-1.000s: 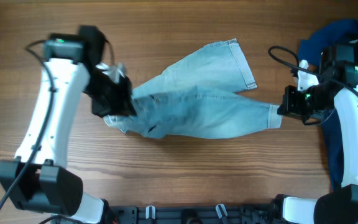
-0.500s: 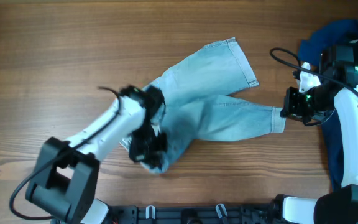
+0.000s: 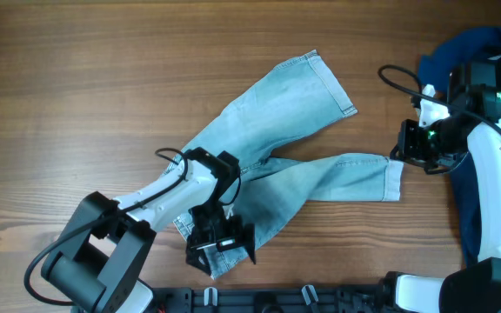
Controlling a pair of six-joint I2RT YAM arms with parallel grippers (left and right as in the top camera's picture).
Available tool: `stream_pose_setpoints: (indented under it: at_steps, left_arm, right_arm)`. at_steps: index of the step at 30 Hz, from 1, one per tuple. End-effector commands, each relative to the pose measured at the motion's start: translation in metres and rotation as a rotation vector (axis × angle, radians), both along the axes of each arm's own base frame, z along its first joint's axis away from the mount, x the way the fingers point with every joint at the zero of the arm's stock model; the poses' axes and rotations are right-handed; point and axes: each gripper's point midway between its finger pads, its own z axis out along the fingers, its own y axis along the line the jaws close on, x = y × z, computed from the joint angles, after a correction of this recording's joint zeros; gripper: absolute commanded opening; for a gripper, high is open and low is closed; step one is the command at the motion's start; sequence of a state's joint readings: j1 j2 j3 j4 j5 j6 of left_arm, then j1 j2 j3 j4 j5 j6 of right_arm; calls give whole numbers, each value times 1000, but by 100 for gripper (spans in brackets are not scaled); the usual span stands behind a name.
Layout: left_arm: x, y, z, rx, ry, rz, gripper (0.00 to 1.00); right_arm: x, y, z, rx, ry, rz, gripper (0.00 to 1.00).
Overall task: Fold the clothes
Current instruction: 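Swing the jeans down and lay them flat on the table, then release the jeans and raise both grippers away from them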
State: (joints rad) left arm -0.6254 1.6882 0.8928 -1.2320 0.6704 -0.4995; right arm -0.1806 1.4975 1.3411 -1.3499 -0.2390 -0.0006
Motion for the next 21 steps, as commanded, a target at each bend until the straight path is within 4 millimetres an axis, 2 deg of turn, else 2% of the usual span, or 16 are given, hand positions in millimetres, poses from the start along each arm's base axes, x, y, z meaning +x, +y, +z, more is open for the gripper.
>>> stream_pose_setpoints:
  at_steps: [1, 3, 5, 8, 9, 10, 12, 13, 17, 21]
  left_arm:
    - [41, -36, 42, -180, -128, 45, 93]
    - [68, -48, 66, -258, -245, 35, 93]
    - [97, -52, 86, -283, -377, 24, 93]
    - [153, -39, 112, -205, -615, 38, 94]
    - [168, -33, 119, -176, -676, 48, 95]
    - [190, -21, 127, -125, -762, 67, 96]
    - [217, -4, 138, -62, -862, 105, 98]
    - [230, 6, 141, -34, -903, 129, 98]
    - [268, 44, 146, 22, -977, 257, 98]
    - [293, 90, 148, 79, -999, 410, 98]
  right_arm:
    - [9, 0, 12, 5, -62, -1, 18]
    - [15, -1, 22, 1, -96, 3, 19]
    - [25, 3, 38, 22, -156, 28, 20]
    - [41, 15, 66, 74, -254, 52, 20]
    - [45, 16, 72, 75, -277, 59, 24]
    - [51, 19, 80, 69, -314, 73, 30]
    - [61, 26, 90, 65, -362, 100, 44]
    - [67, 31, 93, 63, -389, 119, 48]
    - [97, 58, 98, 67, -486, 201, 48]
    - [134, 93, 80, 84, -537, 291, 48]
